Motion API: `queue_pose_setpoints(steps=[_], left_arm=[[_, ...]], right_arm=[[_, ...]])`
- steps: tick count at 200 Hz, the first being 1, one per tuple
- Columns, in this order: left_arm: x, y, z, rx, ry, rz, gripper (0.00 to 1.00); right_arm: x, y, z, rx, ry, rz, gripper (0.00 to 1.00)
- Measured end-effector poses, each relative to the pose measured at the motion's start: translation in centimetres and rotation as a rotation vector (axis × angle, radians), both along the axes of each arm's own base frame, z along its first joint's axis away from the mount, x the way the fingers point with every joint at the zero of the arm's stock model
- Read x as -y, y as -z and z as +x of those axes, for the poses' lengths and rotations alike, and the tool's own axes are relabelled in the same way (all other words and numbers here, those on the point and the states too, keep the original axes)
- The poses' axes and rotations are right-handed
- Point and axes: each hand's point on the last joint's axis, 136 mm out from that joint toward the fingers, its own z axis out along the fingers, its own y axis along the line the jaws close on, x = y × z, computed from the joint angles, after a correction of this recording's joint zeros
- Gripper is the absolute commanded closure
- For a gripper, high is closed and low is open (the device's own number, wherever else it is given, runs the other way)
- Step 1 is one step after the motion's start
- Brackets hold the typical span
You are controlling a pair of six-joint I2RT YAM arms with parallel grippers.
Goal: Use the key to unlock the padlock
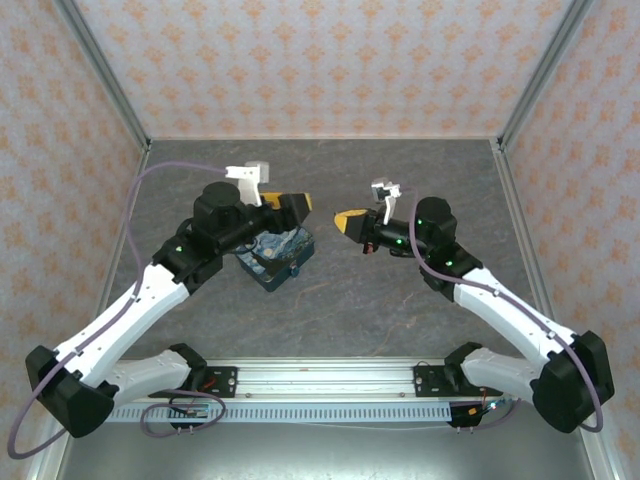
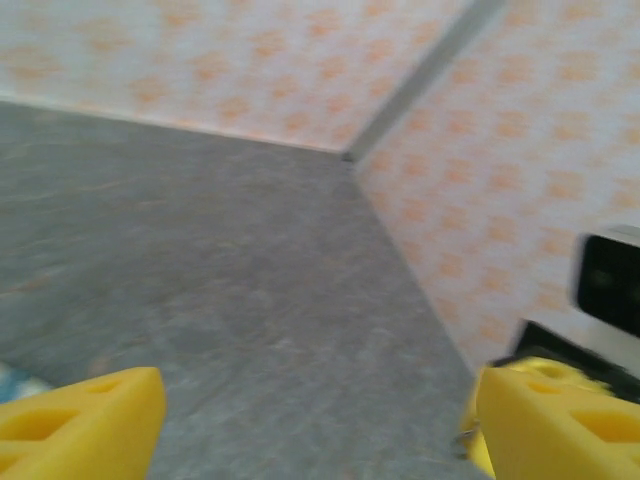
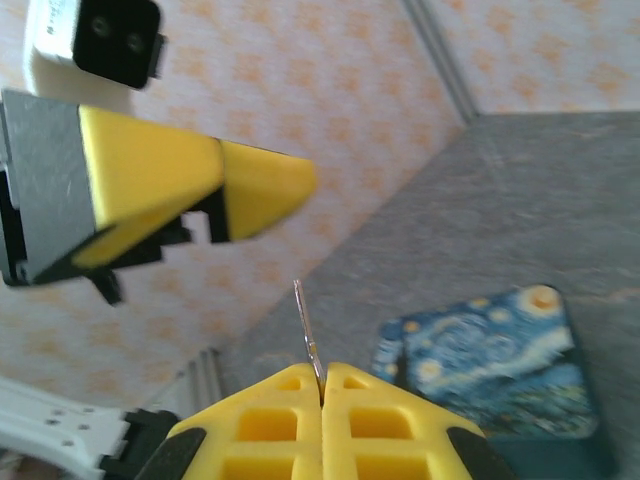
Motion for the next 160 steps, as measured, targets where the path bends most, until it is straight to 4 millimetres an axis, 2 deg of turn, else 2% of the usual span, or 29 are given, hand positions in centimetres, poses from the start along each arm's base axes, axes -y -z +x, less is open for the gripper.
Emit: queue_pose_setpoints(steps=[12, 24, 46, 69, 82, 98, 160], left_arm=[[-2.3, 1.5, 0.5, -0.064, -0.095, 0.018, 0.13], [-4.9, 3.8, 0.7, -0.143, -0.197, 0.037, 0.12], [-9.4, 10.0, 0.1, -0.320, -0.366, 0.073, 0.05], [-12.0, 15.8, -1.8, -0.481, -0.463, 0.117, 0.04], [-12.5, 17.6, -2.5, -0.536, -0.484, 0.129, 0.04], [-12.6, 18.8, -2.6, -0.576, -0.495, 0.132, 0.04], [-11.1, 23.1, -0.7, -0.646, -0.458, 0.124, 0.06]], right_arm=[[0.6, 0.9, 0.5, -0.002, 0.046, -0.046, 1.00], [1.2, 1.6, 1.0, 0.001, 0.087, -0.078, 1.00], [2.1, 2.6, 1.6, 0.007, 0.144, -0.120, 1.00], [2.6, 4.0, 1.8, -0.011, 0.170, -0.156, 1.00], [2.7, 4.5, 1.8, -0.017, 0.176, -0.171, 1.00], [2.8, 4.7, 1.9, -0.019, 0.181, -0.178, 1.00], [2.8, 5.0, 2.0, -0.020, 0.184, -0.188, 1.00]])
